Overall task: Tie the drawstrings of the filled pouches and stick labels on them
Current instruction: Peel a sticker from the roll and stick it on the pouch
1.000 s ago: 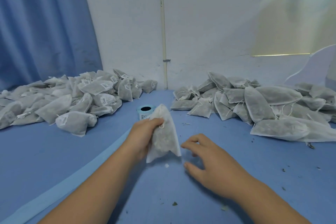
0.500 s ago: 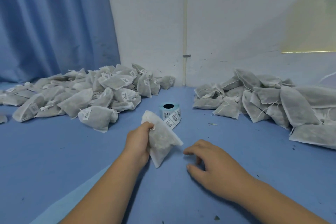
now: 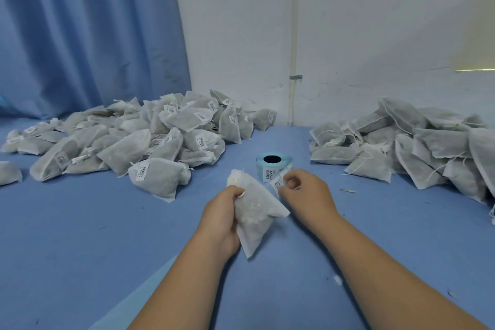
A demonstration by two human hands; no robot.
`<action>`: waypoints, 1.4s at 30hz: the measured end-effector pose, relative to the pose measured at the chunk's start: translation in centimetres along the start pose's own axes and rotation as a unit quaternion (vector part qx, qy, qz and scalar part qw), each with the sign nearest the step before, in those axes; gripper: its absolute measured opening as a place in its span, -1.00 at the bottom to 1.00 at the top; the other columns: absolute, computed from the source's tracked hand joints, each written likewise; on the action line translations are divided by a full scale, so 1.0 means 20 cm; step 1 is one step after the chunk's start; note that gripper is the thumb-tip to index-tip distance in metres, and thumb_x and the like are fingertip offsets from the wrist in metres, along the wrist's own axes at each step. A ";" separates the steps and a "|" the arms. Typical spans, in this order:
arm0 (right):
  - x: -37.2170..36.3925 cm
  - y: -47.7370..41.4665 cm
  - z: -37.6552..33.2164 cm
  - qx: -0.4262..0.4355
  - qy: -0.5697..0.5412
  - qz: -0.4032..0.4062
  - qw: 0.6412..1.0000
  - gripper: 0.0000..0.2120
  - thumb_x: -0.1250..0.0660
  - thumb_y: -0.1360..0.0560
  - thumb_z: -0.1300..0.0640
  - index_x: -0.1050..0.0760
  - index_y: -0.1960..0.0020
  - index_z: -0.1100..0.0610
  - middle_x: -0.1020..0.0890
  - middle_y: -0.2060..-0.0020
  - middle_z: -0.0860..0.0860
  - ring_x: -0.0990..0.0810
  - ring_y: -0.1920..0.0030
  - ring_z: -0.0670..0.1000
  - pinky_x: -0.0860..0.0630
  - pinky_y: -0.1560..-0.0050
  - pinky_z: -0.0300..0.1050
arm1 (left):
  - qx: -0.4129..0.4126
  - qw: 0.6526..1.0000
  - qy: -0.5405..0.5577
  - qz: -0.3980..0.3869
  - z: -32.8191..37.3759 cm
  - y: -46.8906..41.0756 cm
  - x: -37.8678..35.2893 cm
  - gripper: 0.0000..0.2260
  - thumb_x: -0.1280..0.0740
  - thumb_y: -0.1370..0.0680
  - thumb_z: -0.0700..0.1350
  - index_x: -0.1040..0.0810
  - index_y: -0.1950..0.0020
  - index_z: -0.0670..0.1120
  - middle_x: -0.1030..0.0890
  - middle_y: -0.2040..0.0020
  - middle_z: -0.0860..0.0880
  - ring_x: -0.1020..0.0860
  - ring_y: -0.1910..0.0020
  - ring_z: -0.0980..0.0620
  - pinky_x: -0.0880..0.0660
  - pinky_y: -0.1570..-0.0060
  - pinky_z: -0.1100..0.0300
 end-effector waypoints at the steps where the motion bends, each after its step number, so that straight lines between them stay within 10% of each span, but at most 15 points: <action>1: -0.02 0.01 0.00 0.010 -0.005 0.000 1.000 -0.92 -0.32 -0.42 0.11 -0.54 0.10 0.03 -0.58 0.18 -0.07 -0.52 0.13 -0.02 -0.37 0.19 -0.16 | 0.009 1.000 0.006 -0.006 0.00 -0.01 0.00 -0.80 -0.26 -0.56 -0.19 -0.56 -0.11 -0.26 -0.67 0.08 -0.22 -0.64 0.23 -0.14 -0.56 0.28 0.11; 13: 0.00 0.01 0.01 -0.026 -0.123 0.006 0.992 -0.78 -0.40 -0.43 -0.11 -0.51 0.14 0.04 -0.58 0.24 -0.13 -0.51 0.25 -0.20 -0.33 0.30 -0.27 | 0.007 0.999 -0.036 -0.029 -0.01 -0.03 0.00 -0.79 -0.28 -0.56 -0.17 -0.56 -0.13 -0.24 -0.67 0.30 -0.13 -0.65 0.34 -0.07 -0.53 0.37 0.20; 21: -0.01 0.01 -0.01 -0.045 -0.103 0.004 0.994 -0.70 -0.40 -0.41 -0.16 -0.45 0.13 0.06 -0.55 0.23 -0.11 -0.50 0.23 -0.13 -0.33 0.32 -0.20 | -0.038 0.992 -0.122 0.006 -0.02 -0.05 0.01 -0.85 -0.33 -0.51 -0.16 -0.61 0.03 -0.22 -0.68 0.23 -0.17 -0.64 0.21 -0.15 -0.55 0.05 -0.01; 42: 0.00 0.01 -0.04 -0.062 -0.131 -0.070 0.987 -0.69 -0.51 -0.35 -0.01 -0.45 0.18 0.17 -0.58 0.23 0.03 -0.53 0.23 0.05 -0.41 0.20 -0.10 | -0.068 0.986 -0.155 0.005 -0.02 -0.08 0.01 -0.87 -0.34 -0.48 -0.15 -0.62 0.06 -0.19 -0.68 0.23 -0.15 -0.64 0.19 -0.14 -0.53 0.05 0.00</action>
Point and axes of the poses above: each hand's wrist, its own y-axis away from the middle knuckle, its own x-axis out of the back of the hand, z = x × y, the point moved 5 cm from there along -y, towards the middle knuckle
